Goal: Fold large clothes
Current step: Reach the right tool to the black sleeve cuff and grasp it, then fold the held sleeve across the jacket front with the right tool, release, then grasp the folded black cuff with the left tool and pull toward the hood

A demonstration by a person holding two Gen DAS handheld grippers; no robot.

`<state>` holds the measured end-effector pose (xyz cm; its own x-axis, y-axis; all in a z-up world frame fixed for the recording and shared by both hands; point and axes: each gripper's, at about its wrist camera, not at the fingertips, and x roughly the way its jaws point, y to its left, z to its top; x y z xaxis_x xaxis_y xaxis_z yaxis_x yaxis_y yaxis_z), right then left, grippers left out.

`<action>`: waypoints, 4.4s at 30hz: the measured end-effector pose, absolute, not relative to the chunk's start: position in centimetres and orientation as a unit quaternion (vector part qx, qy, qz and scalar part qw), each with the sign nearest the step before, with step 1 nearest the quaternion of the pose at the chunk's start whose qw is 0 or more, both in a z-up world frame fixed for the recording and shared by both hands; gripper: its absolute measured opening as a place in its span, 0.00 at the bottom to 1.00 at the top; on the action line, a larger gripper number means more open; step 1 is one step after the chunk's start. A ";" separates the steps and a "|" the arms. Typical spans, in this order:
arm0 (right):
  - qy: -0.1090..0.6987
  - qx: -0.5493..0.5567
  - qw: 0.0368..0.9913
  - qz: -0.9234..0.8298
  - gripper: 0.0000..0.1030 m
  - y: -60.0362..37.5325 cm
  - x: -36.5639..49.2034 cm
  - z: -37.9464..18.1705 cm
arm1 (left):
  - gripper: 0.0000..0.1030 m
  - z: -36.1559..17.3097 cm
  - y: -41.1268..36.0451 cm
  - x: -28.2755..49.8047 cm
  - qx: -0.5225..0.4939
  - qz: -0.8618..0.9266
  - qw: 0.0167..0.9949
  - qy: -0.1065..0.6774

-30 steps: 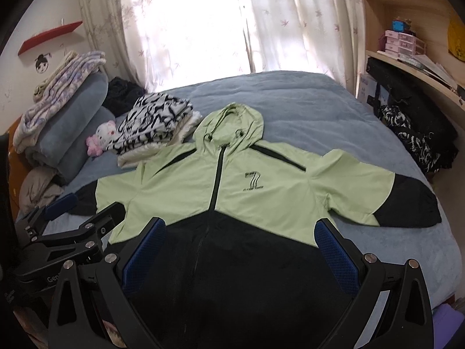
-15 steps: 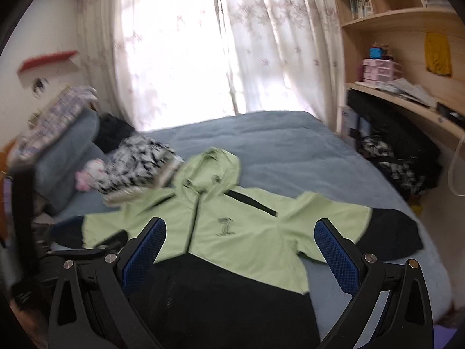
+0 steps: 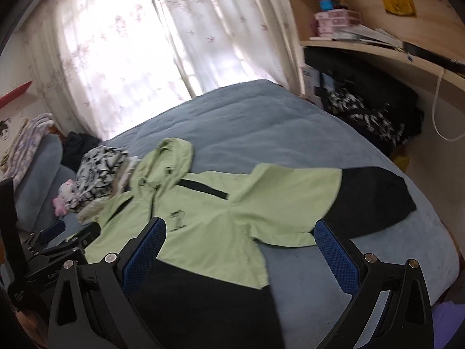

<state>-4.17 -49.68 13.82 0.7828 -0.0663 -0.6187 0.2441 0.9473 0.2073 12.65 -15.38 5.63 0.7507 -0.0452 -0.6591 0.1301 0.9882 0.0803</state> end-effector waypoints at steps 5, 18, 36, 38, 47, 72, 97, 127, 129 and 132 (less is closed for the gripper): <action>0.321 0.159 0.928 -0.098 1.00 -52.8 -3.7 10.3 | 0.97 3.4 -18.9 14.7 0.071 -0.068 0.930 0.354; 0.359 0.218 0.898 -0.136 1.00 -59.8 2.7 -0.4 | 0.97 -2.4 -24.7 18.3 0.078 -0.095 0.917 0.379; 0.360 0.426 0.785 -0.272 0.69 -76.0 7.2 -17.9 | 0.77 -9.3 -29.3 25.6 0.073 -0.088 0.893 0.436; 0.349 0.437 0.779 -0.284 0.66 -77.1 7.5 -18.2 | 0.77 -9.8 -29.6 26.1 0.062 -0.093 0.891 0.441; 0.304 0.464 0.774 -0.306 0.07 -81.1 8.6 -18.4 | 0.75 -9.4 -29.5 25.3 0.059 -0.130 0.892 0.428; 0.496 0.104 0.856 0.100 0.11 -38.9 25.6 -17.2 | 0.74 -6.4 -5.6 20.9 -0.065 0.018 0.903 0.424; 0.459 0.207 0.862 -0.065 0.52 -52.1 7.2 -12.8 | 0.75 -11.5 -20.7 16.5 0.154 -0.240 0.851 0.440; 0.460 0.204 0.863 -0.038 0.52 -48.4 7.1 -14.8 | 0.07 -16.4 -2.6 23.9 -0.191 -0.018 0.836 0.514; 0.461 0.201 0.864 -0.033 0.52 -47.7 7.3 -14.6 | 0.31 -16.7 -1.4 23.9 -0.206 -0.029 0.829 0.519; 0.462 0.198 0.864 -0.026 0.52 -47.1 7.5 -14.4 | 0.42 -15.4 -0.7 24.3 -0.210 -0.037 0.839 0.501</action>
